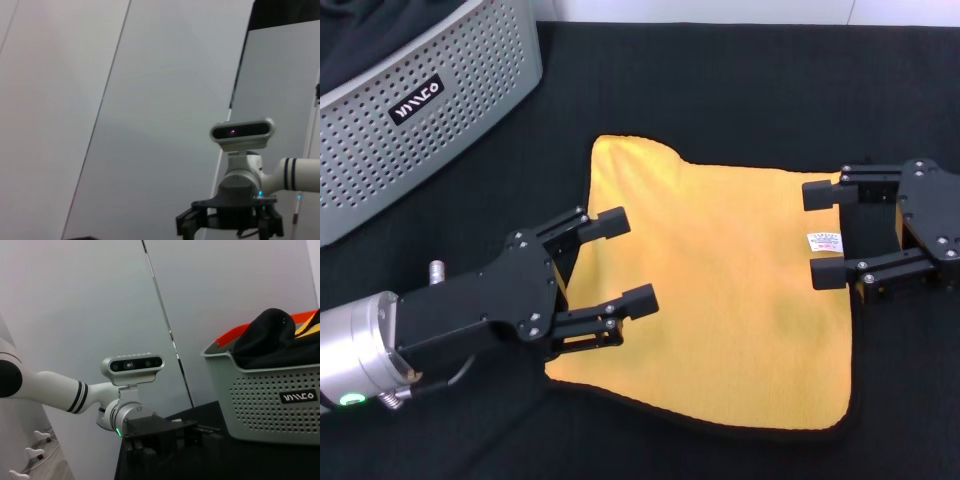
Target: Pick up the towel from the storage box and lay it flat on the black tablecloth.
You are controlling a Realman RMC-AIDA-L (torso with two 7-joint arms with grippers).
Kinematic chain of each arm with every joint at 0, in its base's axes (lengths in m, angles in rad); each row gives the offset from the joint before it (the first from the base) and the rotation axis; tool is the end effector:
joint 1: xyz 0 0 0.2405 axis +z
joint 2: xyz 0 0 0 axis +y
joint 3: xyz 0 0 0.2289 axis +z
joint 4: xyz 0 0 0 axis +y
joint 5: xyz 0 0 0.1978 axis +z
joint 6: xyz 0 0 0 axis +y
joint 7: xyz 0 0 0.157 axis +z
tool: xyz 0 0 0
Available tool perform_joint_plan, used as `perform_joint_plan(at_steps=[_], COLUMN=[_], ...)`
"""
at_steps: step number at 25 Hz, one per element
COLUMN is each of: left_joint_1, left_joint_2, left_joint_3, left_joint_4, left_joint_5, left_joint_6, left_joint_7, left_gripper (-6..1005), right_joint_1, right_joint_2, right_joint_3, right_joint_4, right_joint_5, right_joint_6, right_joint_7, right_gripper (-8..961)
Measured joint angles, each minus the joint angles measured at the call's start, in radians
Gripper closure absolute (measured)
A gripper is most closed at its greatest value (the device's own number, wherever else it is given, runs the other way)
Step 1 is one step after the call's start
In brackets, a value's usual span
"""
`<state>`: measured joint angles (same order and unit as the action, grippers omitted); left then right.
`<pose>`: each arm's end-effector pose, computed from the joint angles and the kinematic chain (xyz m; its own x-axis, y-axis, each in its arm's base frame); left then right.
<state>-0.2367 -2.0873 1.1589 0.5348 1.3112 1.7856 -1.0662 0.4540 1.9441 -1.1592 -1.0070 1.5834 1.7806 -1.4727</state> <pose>-0.2142 0.2236 -0.0096 0.5340 0.1754 0.8271 0.3501 -0.9363 -0.0275 0.1529 0.2863 0.0468 0.8309 -0.2230 -0.5098 -0.1945 -0.9748 0.1095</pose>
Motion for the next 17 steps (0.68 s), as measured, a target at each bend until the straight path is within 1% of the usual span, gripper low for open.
perform_joint_plan(at_steps=[5, 10, 14, 17], left_joint_1=[-0.009, -0.012, -0.012, -0.011], left_joint_2=[-0.001, -0.004, -0.006, -0.007], left_joint_3=[0.0, 0.001, 0.002, -0.002], left_joint_4=[0.02, 0.028, 0.03, 0.025], left_joint_5=[-0.039, -0.064, -0.07, -0.079], left_joint_6=[0.056, 0.058, 0.059, 0.059], left_joint_7=[-0.006, -0.017, -0.022, -0.024], left_gripper=[111, 111, 111, 111], right_joint_1=[-0.003, 0.002, 0.002, 0.002], right_joint_2=[0.004, 0.008, 0.016, 0.018], right_joint_3=[0.0, 0.001, 0.002, 0.002], right_joint_4=[-0.01, -0.001, -0.001, -0.001], right_joint_5=[0.005, 0.007, 0.006, 0.006], right_joint_6=[-0.001, -0.001, -0.003, -0.004], right_joint_7=[0.017, 0.017, 0.017, 0.017], right_gripper=[79, 79, 79, 79])
